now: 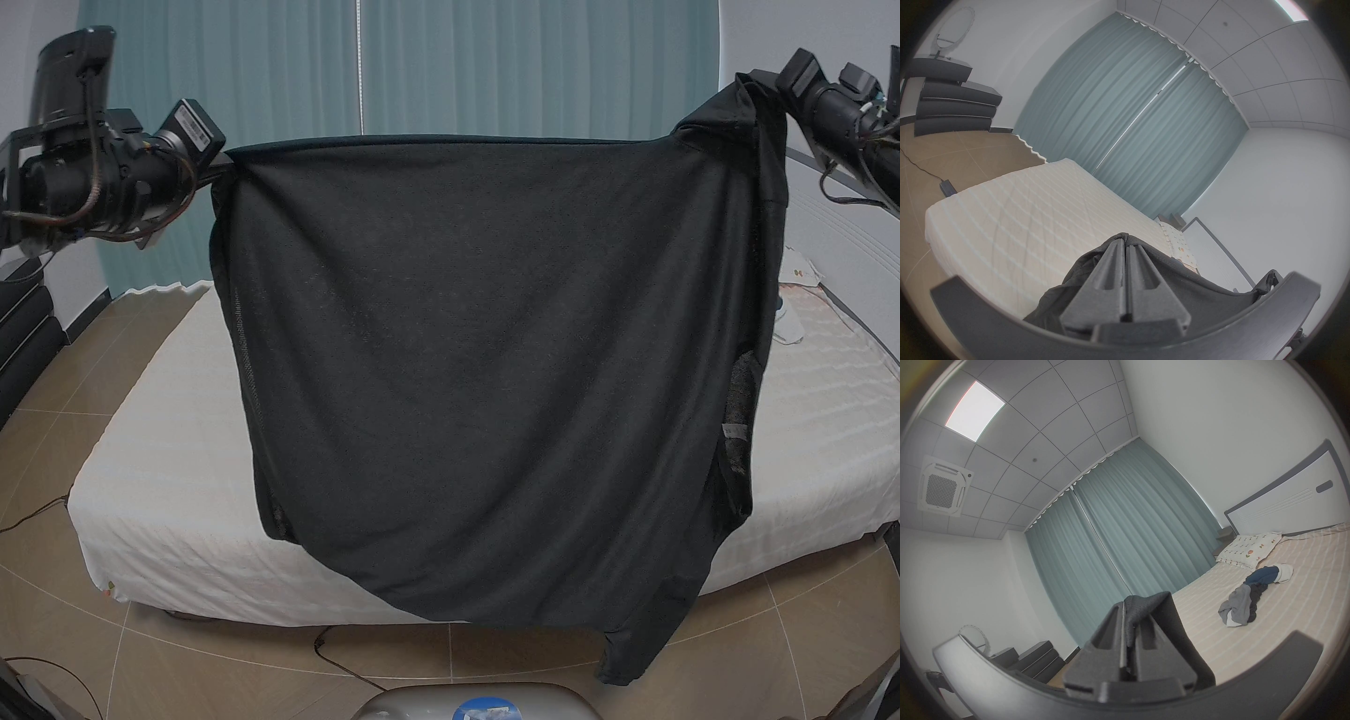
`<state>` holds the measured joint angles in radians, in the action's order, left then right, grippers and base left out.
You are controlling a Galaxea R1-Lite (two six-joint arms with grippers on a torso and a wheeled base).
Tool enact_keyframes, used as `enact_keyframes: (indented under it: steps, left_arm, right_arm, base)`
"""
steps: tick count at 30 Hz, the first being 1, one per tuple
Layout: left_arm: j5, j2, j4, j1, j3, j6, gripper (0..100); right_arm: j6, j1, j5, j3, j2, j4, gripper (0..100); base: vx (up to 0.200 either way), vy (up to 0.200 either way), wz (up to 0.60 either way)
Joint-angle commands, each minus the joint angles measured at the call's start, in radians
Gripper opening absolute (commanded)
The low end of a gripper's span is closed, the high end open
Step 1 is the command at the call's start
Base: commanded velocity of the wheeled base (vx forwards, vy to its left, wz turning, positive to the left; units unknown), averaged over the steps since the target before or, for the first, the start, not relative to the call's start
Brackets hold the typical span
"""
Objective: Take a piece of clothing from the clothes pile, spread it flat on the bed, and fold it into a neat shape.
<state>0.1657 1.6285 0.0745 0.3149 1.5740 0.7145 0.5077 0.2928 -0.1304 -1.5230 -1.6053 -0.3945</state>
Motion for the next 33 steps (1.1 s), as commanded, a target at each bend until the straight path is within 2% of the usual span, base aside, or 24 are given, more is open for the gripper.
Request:
enact_keyframes:
  steps: [1, 6, 12, 18, 24, 33]
  left_arm:
    - [0.000, 0.157, -0.019, -0.031, 0.066, 0.003, 0]
    - [0.000, 0.197, -0.019, -0.037, 0.081, 0.003, 0]
    - [0.001, 0.323, -0.019, -0.057, 0.116, 0.022, 0]
    - [0.001, 0.447, -0.021, -0.059, 0.149, 0.022, 0]
    - [0.003, 0.616, 0.010, -0.057, 0.299, 0.088, 0]
    - [0.003, 0.809, 0.073, -0.057, 0.417, 0.122, 0]
  right_arm:
    - [-0.005, -0.014, 0.000, -0.048, -0.169, -0.050, 0]
    - [-0.005, -0.014, 0.000, -0.098, -0.219, -0.052, 0]
    - [-0.005, -0.014, 0.002, -0.236, -0.380, -0.064, 0]
    - [0.006, -0.017, -0.001, -0.233, -0.495, -0.069, 0]
    - [0.009, -0.030, -0.003, -0.275, -0.643, -0.115, 0]
    - [0.011, -0.037, -0.034, -0.339, -0.844, -0.122, 0]
  base:
    - [0.200, 0.000, 0.00]
    - [0.200, 0.000, 0.00]
    - [0.200, 0.000, 0.00]
    - [0.200, 0.000, 0.00]
    - [0.000, 0.000, 0.00]
    - [0.000, 0.000, 0.00]
